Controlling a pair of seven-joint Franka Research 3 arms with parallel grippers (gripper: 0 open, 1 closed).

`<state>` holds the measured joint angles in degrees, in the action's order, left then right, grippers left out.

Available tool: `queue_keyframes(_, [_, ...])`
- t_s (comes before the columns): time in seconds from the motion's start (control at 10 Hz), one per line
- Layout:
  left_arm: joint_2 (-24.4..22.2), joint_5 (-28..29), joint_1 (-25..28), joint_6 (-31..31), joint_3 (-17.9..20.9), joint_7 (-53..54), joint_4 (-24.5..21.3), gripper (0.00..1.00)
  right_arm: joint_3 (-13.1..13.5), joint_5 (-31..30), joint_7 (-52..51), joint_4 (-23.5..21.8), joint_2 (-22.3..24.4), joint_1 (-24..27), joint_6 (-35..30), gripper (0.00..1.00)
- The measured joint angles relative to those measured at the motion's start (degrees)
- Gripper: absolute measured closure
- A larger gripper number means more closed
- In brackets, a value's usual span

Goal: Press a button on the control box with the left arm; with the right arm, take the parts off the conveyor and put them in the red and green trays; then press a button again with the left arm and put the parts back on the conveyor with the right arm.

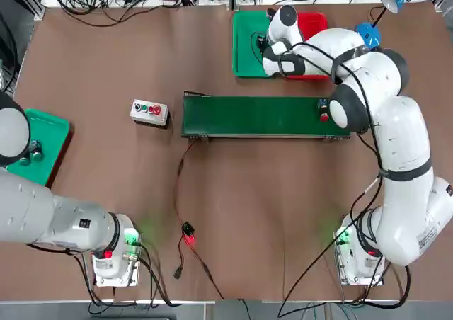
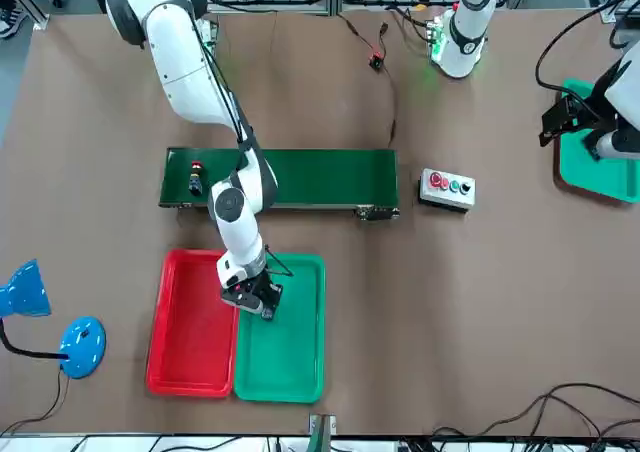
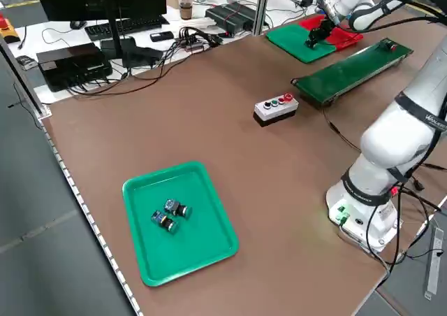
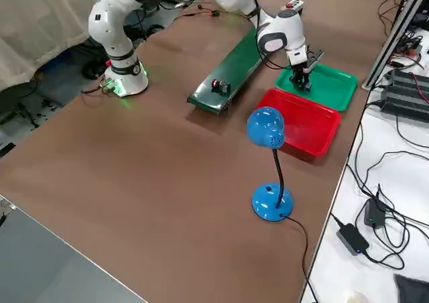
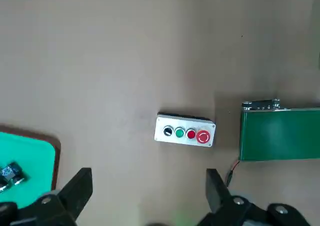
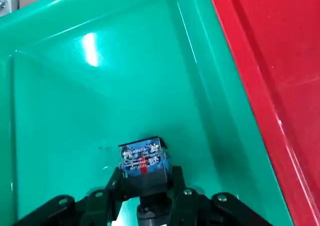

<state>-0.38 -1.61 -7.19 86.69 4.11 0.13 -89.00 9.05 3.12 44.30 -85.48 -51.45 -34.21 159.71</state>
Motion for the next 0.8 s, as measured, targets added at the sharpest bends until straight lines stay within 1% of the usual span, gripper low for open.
queue_keyframes(0.1, [0.00, 0.00, 0.00, 0.00, 0.00, 0.00, 0.00, 0.00, -0.01, 0.00, 0.00, 0.46, 0.10, -0.06, -1.43, 0.58])
queue_keyframes(0.3, [0.00, 0.00, 0.01, 0.00, 0.00, 0.00, 0.00, 0.00, -0.03, 0.00, 0.00, 2.22, 1.53, -0.96, -10.54, 0.58])
queue_keyframes(0.4, [0.00, 0.00, 0.01, 0.00, 0.00, 0.00, 0.00, 0.00, -0.02, -0.01, 0.00, 2.81, 3.53, -1.44, -15.66, 0.58])
queue_keyframes(0.8, [0.01, 0.00, 0.03, 0.00, 0.03, 0.00, 0.01, 0.00, -0.45, -0.02, -0.11, 3.09, 14.92, -2.64, -35.21, 0.58])
